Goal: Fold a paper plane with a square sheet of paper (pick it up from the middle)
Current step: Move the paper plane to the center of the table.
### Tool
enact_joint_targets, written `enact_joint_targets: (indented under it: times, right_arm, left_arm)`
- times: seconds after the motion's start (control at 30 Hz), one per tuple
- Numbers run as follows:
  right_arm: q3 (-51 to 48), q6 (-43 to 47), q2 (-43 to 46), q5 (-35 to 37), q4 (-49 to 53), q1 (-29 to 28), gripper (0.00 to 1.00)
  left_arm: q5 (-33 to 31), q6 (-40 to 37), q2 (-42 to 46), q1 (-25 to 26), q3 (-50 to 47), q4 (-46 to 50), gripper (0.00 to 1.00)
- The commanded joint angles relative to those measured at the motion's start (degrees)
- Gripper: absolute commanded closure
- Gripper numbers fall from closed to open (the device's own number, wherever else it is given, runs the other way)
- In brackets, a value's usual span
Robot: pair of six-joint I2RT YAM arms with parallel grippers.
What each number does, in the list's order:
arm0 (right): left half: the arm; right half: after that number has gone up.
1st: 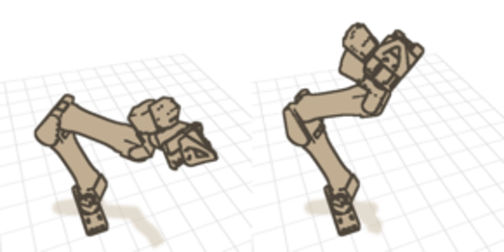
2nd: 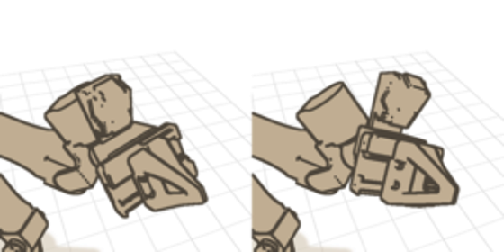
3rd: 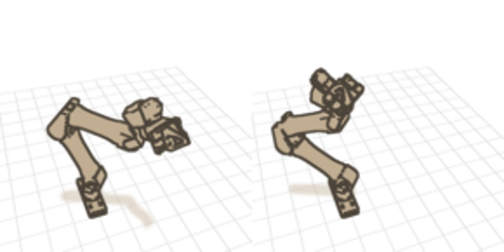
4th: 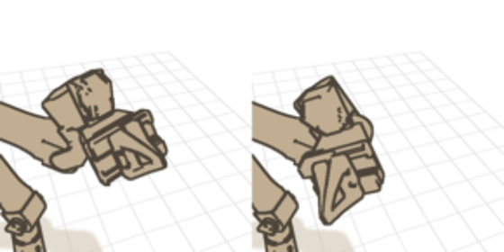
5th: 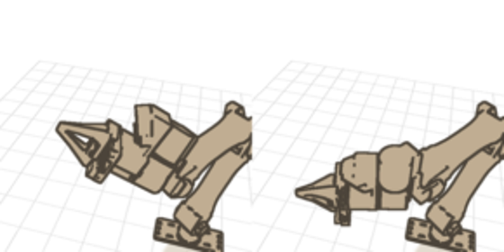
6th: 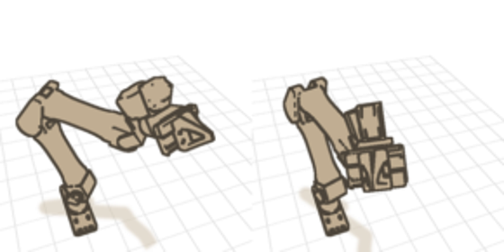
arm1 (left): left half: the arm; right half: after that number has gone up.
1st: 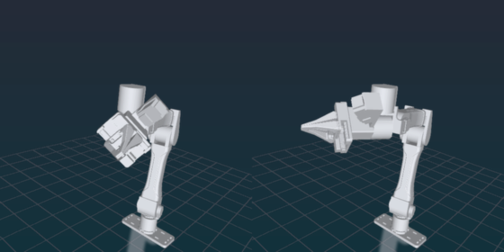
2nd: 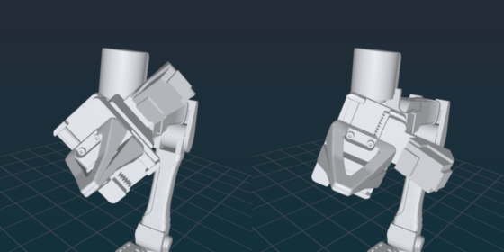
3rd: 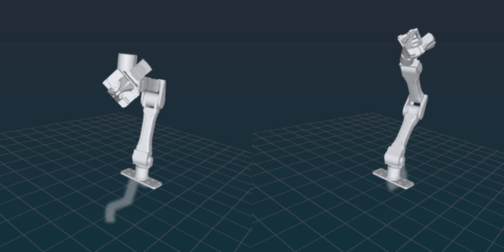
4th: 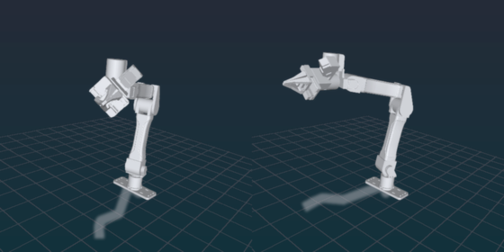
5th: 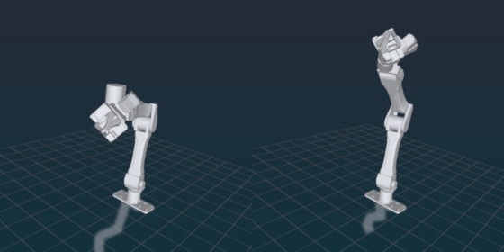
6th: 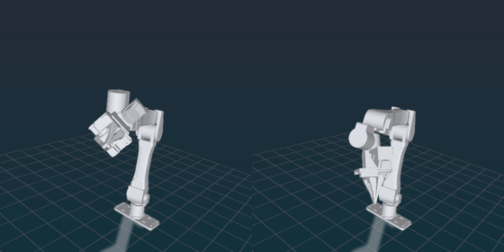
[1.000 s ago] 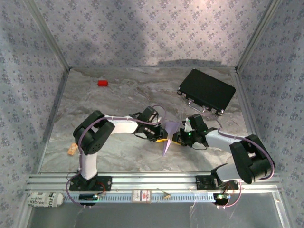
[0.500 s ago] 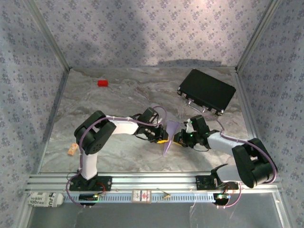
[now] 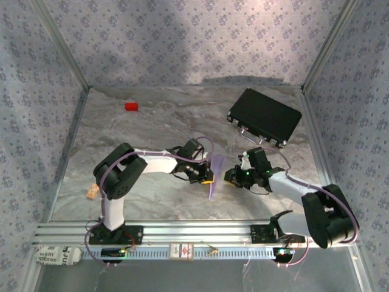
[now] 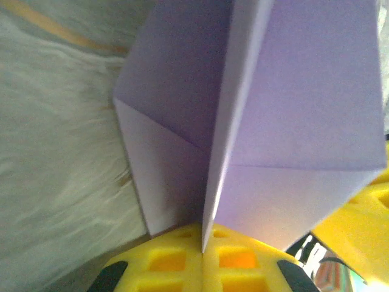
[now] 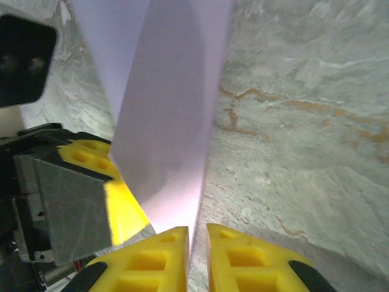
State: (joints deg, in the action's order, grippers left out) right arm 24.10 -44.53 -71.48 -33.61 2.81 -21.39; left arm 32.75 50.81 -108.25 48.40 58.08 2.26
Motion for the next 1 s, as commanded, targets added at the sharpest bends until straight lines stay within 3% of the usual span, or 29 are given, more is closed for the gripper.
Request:
enact_joint_targets:
  times: [0.0, 0.2, 0.33, 0.6, 0.97]
  right_arm:
    - [3.0, 2.6, 2.8, 4.0, 7.0, 0.6, 0.83]
    - [7.5, 4.5, 2.9, 7.4, 10.6, 0.2, 0.82]
    - [10.4, 5.1, 0.7, 8.2, 10.7, -1.7, 0.82]
    - [13.9, 5.1, -3.8, 10.2, 9.9, -6.0, 0.82]
    - [14.1, 4.4, -5.1, 11.0, 8.9, -7.7, 0.82]
  left_arm:
    - [-10.8, -4.1, 6.5, 0.2, 2.1, 10.1, 0.96]
    - [-28.8, -7.3, 12.0, -0.1, 4.8, 24.5, 0.97]
    - [-33.4, -7.8, 12.4, -0.4, 6.0, 29.4, 0.97]
    - [-34.4, -7.5, 11.0, -0.4, 6.5, 33.0, 0.97]
    - [-34.3, -7.0, 8.0, -0.4, 6.3, 33.9, 0.94]
